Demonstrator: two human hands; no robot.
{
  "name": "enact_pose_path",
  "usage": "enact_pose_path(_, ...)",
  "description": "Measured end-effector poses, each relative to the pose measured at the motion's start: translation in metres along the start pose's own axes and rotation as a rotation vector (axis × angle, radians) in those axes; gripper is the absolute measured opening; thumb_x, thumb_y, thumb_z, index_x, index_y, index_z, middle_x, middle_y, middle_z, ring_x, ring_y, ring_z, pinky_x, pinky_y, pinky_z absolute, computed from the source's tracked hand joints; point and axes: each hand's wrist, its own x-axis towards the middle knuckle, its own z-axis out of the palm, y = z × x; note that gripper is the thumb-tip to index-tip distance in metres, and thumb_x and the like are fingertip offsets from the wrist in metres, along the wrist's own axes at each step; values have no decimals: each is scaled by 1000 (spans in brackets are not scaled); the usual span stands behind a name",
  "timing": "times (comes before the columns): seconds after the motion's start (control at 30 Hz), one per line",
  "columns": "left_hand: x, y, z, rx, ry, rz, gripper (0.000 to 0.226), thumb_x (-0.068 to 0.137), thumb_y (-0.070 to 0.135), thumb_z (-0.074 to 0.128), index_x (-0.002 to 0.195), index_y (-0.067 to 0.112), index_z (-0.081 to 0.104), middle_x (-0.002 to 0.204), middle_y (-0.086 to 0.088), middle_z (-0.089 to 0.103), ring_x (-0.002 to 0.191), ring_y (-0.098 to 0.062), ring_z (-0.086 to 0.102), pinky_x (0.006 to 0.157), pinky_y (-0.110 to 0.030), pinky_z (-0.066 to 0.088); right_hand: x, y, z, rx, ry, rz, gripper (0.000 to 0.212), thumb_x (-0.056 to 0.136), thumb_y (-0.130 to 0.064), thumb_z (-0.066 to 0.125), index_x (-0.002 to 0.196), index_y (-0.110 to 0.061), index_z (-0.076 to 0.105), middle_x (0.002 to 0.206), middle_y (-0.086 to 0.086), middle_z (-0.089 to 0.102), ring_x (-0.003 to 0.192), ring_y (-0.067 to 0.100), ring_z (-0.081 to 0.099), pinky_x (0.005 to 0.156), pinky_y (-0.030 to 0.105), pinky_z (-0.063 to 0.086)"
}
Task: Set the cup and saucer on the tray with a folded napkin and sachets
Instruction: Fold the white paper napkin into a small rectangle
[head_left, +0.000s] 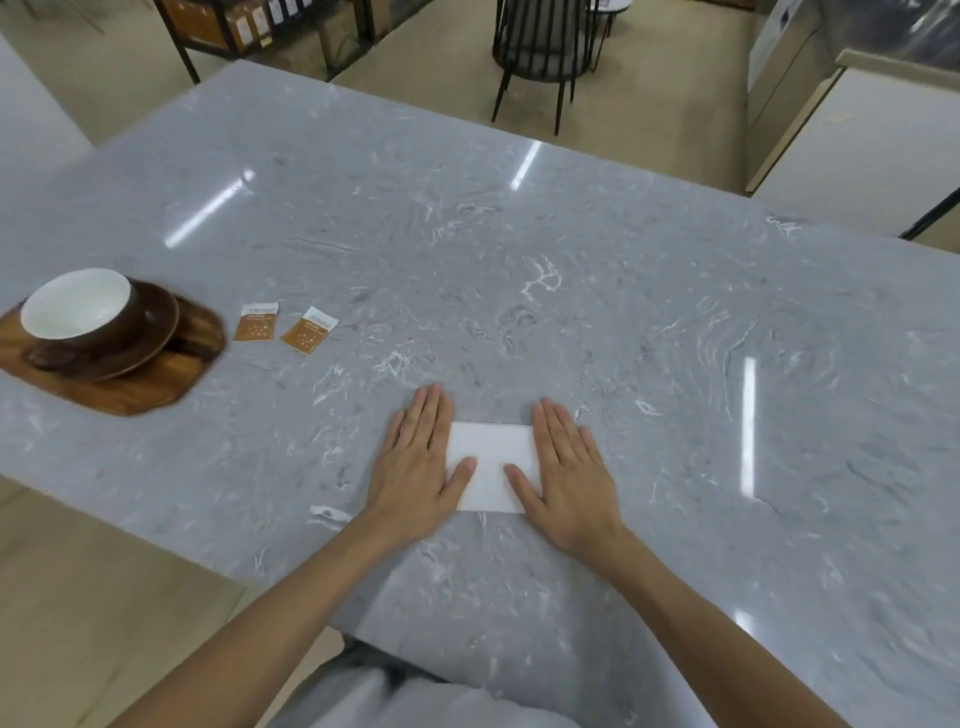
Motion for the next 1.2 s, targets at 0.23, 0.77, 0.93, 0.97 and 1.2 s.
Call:
enact_pose_path(0.23,-4,-1,-10,15,-39,22,80,100,58,21,161,11,1,170,-6,-2,157,-20,-5,128,-40,2,-19,12,-20,-27,20,151,76,102,-57,29,161,-11,16,168,13,19,155,31,18,126,46,20)
enact_pose_path(0.77,-50,30,-40,101,-1,-111,40,95,45,43,128,22,49,114,0,65,104,-24,63,83,-38,48,-17,6,-56,326,-195,402,65,88,-36,73,138,-8,42,130,15,54,114,33,60,93,36,48)
enact_pose_path(0.93,-72,37,-42,22,-77,-74,36,100,42,42,125,18,48,105,-5,71,94,-30,69,72,-38,54,15,6,-65,481,-162,382,56,86,-18,73,137,-10,50,128,17,60,108,29,65,95,31,49)
enact_pose_path(0.97,-76,37,-43,27,-80,-59,36,100,43,42,125,19,48,101,-4,71,91,-30,70,70,-38,54,18,6,-65,502,-156,376,56,85,-18,74,136,-9,51,127,16,61,107,28,67,93,29,49)
enact_pose_path(1.2,-27,13,-57,-159,-47,-1,41,96,36,58,132,19,54,123,-3,65,116,-25,60,95,-36,50,24,10,-60,497,-203,364,72,81,-29,82,141,-9,46,137,16,53,106,25,64,96,32,50)
